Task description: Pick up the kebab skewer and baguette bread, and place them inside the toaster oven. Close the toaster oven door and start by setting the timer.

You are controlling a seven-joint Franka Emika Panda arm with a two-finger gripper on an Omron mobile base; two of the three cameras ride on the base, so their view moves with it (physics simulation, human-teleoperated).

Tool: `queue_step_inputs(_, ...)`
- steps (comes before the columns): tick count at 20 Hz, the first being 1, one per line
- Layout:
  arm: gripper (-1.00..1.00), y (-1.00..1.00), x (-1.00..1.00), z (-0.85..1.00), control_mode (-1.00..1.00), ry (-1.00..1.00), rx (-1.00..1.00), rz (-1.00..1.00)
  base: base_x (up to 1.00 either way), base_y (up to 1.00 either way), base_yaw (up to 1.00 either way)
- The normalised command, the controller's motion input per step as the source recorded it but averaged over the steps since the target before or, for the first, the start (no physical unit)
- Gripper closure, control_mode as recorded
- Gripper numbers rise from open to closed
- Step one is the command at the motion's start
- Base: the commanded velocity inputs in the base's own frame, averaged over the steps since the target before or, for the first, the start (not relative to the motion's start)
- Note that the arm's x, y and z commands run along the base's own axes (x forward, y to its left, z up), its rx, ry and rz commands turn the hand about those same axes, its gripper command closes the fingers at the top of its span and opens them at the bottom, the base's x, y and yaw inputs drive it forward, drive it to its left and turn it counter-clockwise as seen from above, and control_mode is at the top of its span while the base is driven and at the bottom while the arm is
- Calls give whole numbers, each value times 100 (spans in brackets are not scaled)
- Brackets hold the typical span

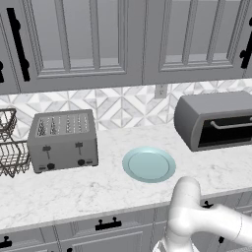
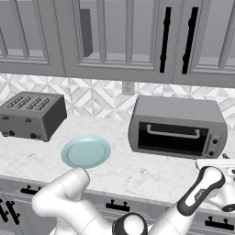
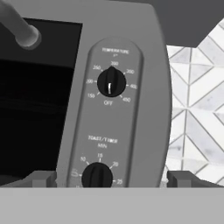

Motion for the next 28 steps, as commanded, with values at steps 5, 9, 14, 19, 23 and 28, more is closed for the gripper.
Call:
queue_step_inputs(5, -100, 8, 0, -6, -100, 0, 0, 0, 0, 0, 0)
queue_step_inputs(9, -100, 8, 0, -7, -100, 0, 0, 0, 0, 0, 0)
queue_step_inputs(14, -100, 7, 1, -1, -100, 0, 0, 0, 0, 0, 0)
queue_step_inputs(19, -100, 0, 4, 0, -100, 0, 0, 0, 0, 0, 0)
queue_step_inputs(23, -100, 0, 0, 0, -100, 0, 0, 0, 0, 0, 0)
queue_step_inputs(28, -100, 0, 0, 0, -100, 0, 0, 0, 0, 0, 0)
